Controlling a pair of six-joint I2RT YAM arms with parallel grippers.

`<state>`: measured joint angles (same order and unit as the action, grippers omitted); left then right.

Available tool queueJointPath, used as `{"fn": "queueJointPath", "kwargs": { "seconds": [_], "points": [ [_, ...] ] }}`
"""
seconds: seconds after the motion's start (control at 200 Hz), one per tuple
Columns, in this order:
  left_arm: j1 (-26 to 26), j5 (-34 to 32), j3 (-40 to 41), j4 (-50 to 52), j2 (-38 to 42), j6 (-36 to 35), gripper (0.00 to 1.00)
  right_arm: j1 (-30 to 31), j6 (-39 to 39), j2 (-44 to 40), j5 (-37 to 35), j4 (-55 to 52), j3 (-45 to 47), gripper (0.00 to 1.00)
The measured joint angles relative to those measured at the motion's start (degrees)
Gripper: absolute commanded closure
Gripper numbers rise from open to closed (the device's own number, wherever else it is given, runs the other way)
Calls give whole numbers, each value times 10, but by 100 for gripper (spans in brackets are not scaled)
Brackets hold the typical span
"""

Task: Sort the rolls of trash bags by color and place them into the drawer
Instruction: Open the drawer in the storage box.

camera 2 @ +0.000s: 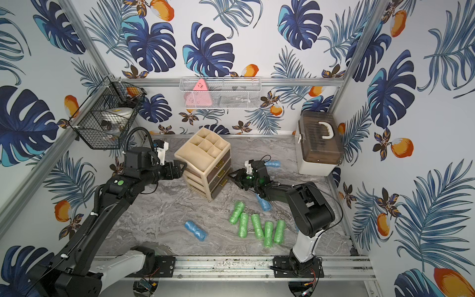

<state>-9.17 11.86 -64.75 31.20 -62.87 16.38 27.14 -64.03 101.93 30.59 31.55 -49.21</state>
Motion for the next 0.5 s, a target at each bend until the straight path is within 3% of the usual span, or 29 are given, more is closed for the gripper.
{"fn": "queueJointPath", "kwargs": {
  "seconds": [0.5],
  "points": [
    [0,4,-1,0,1,2,17,15,-55,38,3,73,-17,69]
  ]
}}
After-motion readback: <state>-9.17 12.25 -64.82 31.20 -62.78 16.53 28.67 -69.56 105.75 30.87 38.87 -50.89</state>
